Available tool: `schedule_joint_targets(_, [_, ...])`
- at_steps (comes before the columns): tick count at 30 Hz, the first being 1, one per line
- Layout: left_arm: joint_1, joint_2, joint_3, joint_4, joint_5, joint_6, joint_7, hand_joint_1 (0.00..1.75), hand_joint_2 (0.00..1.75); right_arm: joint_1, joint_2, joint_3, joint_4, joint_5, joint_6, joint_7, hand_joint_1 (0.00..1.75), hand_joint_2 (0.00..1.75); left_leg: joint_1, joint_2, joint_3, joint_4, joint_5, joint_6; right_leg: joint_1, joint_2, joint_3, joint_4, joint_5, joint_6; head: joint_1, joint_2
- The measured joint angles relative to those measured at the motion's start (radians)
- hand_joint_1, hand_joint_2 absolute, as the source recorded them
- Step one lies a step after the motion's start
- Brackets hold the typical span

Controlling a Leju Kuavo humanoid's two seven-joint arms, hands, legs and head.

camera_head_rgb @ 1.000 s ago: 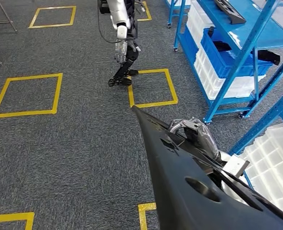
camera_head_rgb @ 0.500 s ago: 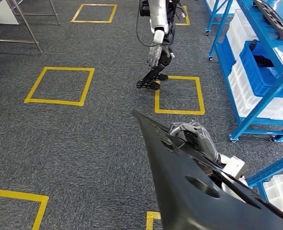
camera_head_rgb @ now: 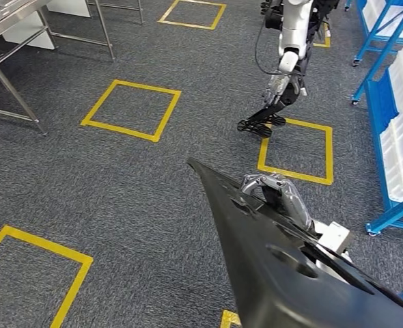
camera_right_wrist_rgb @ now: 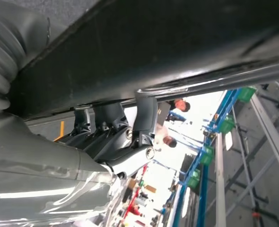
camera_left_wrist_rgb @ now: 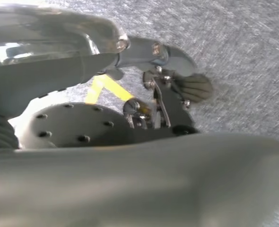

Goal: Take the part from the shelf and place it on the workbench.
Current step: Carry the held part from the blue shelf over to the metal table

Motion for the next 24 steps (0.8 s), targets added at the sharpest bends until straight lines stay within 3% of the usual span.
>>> schedule_joint_targets(2, [0.001,0.000,0.000,0.000,0.000,0.000,0.001,0.00,1.75,-0.003,-0.001,0.000,0.000,-0.001,0.000,0.001,1.75,1.75,0.006,-0.021,0.010,-0.009,0.000,0.012,-0.004,0.046,-0.011,0.042,-0.031,0.003,0.001,0.000])
schedule_joint_targets(4, [-0.003,0.000,0.000,0.000,-0.001,0.000,0.002,0.00,1.75,-0.002,-0.005,-0.002,0.000,-0.003,0.000,0.003,1.75,1.75,0.010,-0.046,0.017,-0.012,-0.003,0.020,-0.005,0.103,-0.076,0.166,-0.087,0.001,0.002,0.000])
schedule_joint_targets(6, [-0.006,-0.001,0.000,0.000,-0.003,0.000,0.003,0.00,1.75,0.002,-0.008,-0.004,0.001,-0.005,0.000,0.007,1.75,1.75,0.010,-0.077,0.022,-0.012,-0.006,0.024,-0.002,0.119,-0.144,0.270,-0.108,0.000,0.003,0.000])
schedule_joint_targets(7, [-0.006,-0.002,0.000,0.000,-0.004,0.000,0.003,0.00,1.75,0.003,-0.008,-0.004,0.001,-0.006,0.000,0.008,1.75,1.75,0.010,-0.093,0.026,-0.012,-0.008,0.023,-0.002,0.121,-0.155,0.269,-0.086,0.000,0.003,0.000])
schedule_joint_targets(8, [-0.005,-0.002,0.000,0.000,-0.004,0.000,0.003,0.00,1.75,0.003,-0.008,-0.004,0.001,-0.006,0.000,0.009,1.75,1.75,0.010,-0.108,0.032,-0.011,-0.011,0.022,-0.002,0.125,-0.147,0.231,-0.048,0.000,0.003,0.000])
schedule_joint_targets(10, [-0.005,-0.002,0.000,0.000,-0.004,0.000,0.003,0.00,1.75,0.003,-0.008,-0.004,0.001,-0.007,0.000,0.010,1.75,1.75,0.011,-0.137,0.038,-0.008,-0.017,0.016,-0.005,0.161,-0.108,0.109,0.034,0.001,0.003,0.000])
schedule_joint_targets(11, [-0.006,-0.002,0.000,0.000,-0.004,0.000,0.003,0.00,1.75,0.003,-0.008,-0.005,0.001,-0.007,0.000,0.011,1.75,1.75,0.012,-0.151,0.037,-0.005,-0.020,0.012,-0.006,0.182,-0.090,0.060,0.054,0.001,0.003,0.000])
schedule_joint_targets(13, [-0.006,-0.002,0.000,0.000,-0.004,-0.001,0.004,0.00,1.75,0.002,-0.008,-0.005,0.001,-0.007,0.000,0.013,1.75,1.75,0.015,-0.175,0.030,-0.002,-0.020,0.002,-0.005,0.203,-0.077,0.025,0.054,-0.003,0.003,0.000])
schedule_joint_targets(15, [0.000,-0.001,0.000,0.000,-0.004,-0.002,0.005,0.00,1.75,-0.002,-0.007,-0.004,0.001,-0.008,0.000,0.015,1.75,1.75,0.018,-0.186,0.027,-0.003,-0.020,-0.007,-0.005,0.183,-0.071,0.017,0.052,-0.012,0.003,0.000])
schedule_joint_targets(17, [0.001,0.000,0.001,0.000,-0.004,-0.003,0.007,0.00,1.75,-0.007,-0.005,-0.003,0.000,-0.008,0.000,0.015,1.75,1.75,0.014,-0.141,0.011,0.032,-0.043,-0.017,-0.008,0.156,-0.063,0.013,0.050,-0.023,0.002,0.000])
schedule_joint_targets(19, [-0.002,0.000,0.001,0.000,-0.004,-0.004,0.008,0.00,1.75,-0.008,-0.004,-0.003,0.000,-0.008,0.000,0.016,1.75,1.75,0.017,-0.084,-0.043,0.137,-0.093,-0.028,-0.006,0.125,-0.056,0.011,0.045,-0.032,0.002,0.000])
schedule_joint_targets(21, [-0.003,0.000,0.001,0.000,-0.004,-0.004,0.011,0.00,1.75,-0.008,-0.004,-0.002,0.000,-0.008,0.000,0.016,1.75,1.75,0.022,-0.071,-0.104,0.245,-0.124,-0.034,-0.003,0.094,-0.051,0.012,0.038,-0.035,0.002,0.000])
schedule_joint_targets(22, [-0.002,0.000,0.001,0.000,-0.004,-0.003,0.012,0.00,1.75,-0.008,-0.004,-0.001,0.000,-0.008,0.000,0.017,1.75,1.75,0.023,-0.069,-0.114,0.258,-0.115,-0.034,-0.002,0.079,-0.046,0.012,0.033,-0.035,0.002,0.000])
schedule_joint_targets(24, [0.002,0.000,0.001,0.000,-0.005,-0.001,0.016,0.00,1.75,-0.008,-0.004,0.000,0.000,-0.008,0.000,0.017,1.75,1.75,0.020,-0.056,-0.079,0.174,-0.047,-0.026,0.000,0.053,-0.032,0.012,0.023,-0.034,0.002,0.000])
